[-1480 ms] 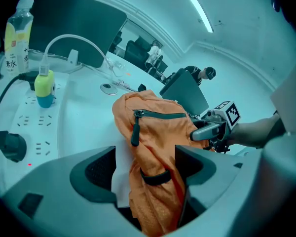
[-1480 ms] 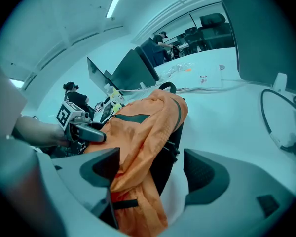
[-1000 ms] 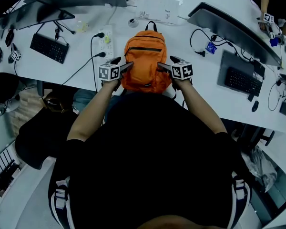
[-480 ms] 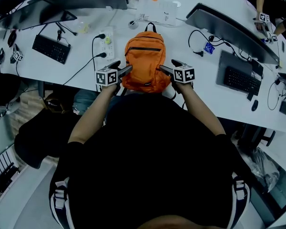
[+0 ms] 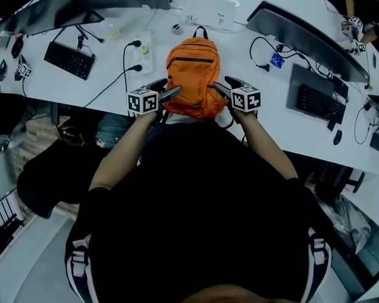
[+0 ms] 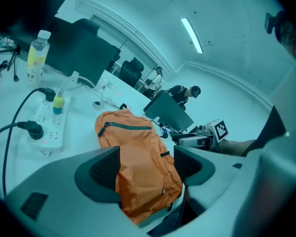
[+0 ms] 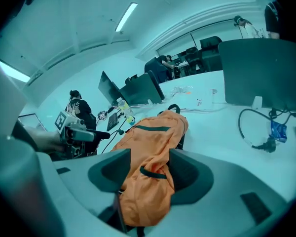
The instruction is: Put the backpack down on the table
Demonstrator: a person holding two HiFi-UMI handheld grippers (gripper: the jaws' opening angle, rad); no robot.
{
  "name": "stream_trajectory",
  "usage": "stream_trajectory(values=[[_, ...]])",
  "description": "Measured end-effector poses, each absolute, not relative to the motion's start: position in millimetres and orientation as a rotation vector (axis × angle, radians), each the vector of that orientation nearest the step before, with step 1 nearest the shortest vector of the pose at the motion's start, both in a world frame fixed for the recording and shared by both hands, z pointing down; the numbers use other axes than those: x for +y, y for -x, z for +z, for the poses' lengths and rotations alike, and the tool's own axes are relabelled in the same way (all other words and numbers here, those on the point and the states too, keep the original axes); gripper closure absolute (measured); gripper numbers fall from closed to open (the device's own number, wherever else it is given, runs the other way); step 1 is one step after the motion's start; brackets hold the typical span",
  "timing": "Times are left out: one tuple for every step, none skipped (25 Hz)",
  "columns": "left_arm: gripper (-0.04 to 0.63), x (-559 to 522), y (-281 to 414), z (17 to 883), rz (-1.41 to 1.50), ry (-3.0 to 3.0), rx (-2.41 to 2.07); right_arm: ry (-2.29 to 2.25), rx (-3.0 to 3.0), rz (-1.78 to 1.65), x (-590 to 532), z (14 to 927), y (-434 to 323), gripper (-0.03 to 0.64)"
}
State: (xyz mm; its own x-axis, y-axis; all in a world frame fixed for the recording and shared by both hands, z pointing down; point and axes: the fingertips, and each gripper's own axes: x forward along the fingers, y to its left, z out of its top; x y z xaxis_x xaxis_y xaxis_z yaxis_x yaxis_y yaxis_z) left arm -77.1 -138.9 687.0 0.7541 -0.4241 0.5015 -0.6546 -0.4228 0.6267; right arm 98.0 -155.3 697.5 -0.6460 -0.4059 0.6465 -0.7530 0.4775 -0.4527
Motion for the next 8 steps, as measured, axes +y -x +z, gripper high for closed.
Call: stream_trajectory(values=[[0.241,-135.4,71.3,678.3,0.337,-2.105,-0.789,-0.953,-2.272,1.015,-152.9,696.9,-97.4,0.364],[0.241,-131.8,65.4,669.8,0.339,-2.131,-0.769,-0.947,-2.272,1.007,-150.4,696.1,-97.0,0.372],[0.242,-128.5,60.0,661.9,0.337,-2.153,-0.751,-0.946,-2.273,1.001,-148.0,694.9,-97.1,0.387],[0.247,-125.8,55.5,654.6,0.328,-2.170,-0.738,-0.947,-2.273,0.996,-145.7,693.3,-97.1,0.401],[0.255,-123.4,51.9,648.0,0.317,-2.183,-0.728,-0.951,-2.272,0.993,-143.1,691.9,-97.0,0.411],[0.264,-121.0,49.0,642.2,0.305,-2.193,-0.721,-0.955,-2.268,0.990,-140.3,690.5,-96.7,0.422],[0.271,-118.5,46.4,637.0,0.294,-2.201,-0.713,-0.959,-2.263,0.987,-137.2,689.2,-96.3,0.429],[0.279,-115.8,43.9,632.0,0.283,-2.209,-0.706,-0.963,-2.258,0.985,-134.0,687.9,-95.8,0.437]])
